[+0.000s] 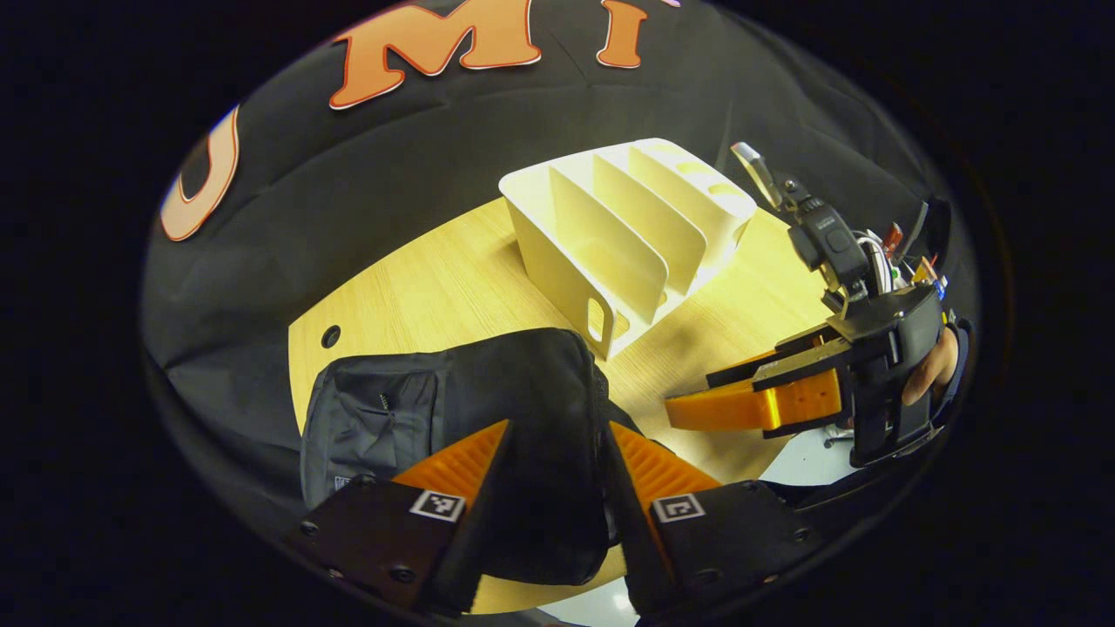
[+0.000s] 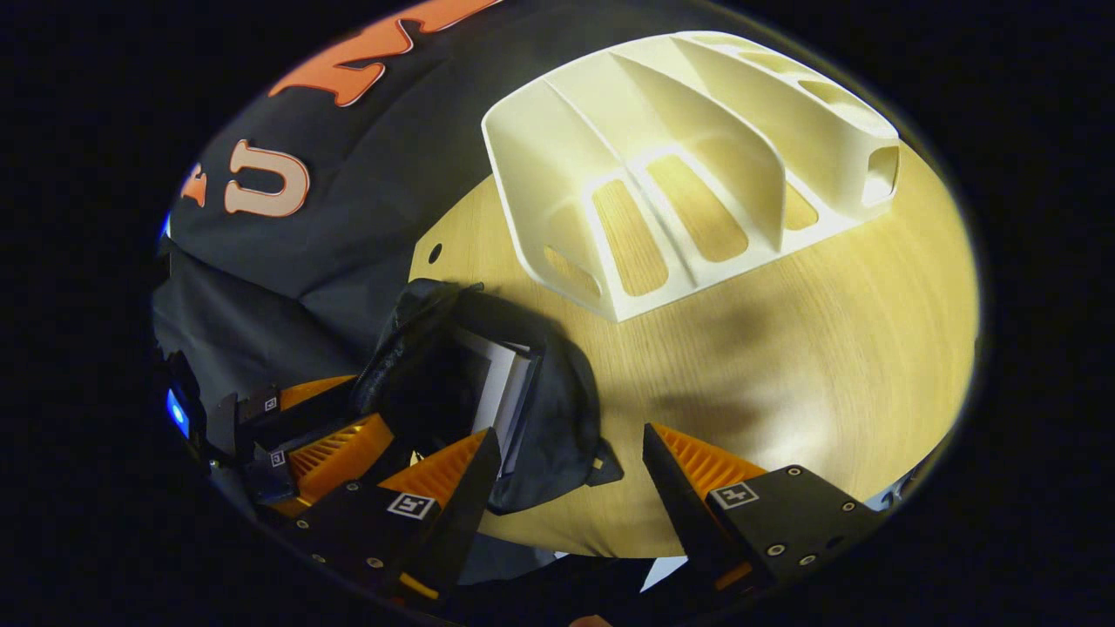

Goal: Open the schoolbag, grab two books from the bookshelf and put them into the schoolbag.

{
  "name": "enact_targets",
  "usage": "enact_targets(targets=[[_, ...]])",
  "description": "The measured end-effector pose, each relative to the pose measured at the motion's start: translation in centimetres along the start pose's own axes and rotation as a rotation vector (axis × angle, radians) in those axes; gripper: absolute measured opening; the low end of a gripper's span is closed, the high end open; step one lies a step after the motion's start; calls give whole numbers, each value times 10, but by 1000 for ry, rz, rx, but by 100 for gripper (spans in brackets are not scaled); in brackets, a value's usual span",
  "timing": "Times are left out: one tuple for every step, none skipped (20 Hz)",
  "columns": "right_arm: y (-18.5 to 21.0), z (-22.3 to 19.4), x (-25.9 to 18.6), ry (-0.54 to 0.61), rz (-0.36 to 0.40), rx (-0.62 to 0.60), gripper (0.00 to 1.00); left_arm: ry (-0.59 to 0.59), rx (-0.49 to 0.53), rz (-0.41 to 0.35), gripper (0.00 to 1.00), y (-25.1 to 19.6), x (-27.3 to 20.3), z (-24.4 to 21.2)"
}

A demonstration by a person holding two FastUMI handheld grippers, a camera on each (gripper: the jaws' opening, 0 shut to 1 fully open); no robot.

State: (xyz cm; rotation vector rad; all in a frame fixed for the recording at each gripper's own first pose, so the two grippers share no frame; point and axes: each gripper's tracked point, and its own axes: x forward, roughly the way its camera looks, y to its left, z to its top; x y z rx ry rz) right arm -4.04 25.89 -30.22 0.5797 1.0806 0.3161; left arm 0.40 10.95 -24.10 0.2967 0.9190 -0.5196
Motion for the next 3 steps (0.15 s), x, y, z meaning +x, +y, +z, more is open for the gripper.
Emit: enact_targets(targets=[[-3,3,-5,-7,-2,-16,98,-9,-13,-1,72,-5,0,3],[-10,7,-9,-9,-13,-30,98,-17,-23,-7,75,-12,-1,6],[-16,9,-13,-13,-18,-39,98,-29,-32,-3,79,-18,-2,9]])
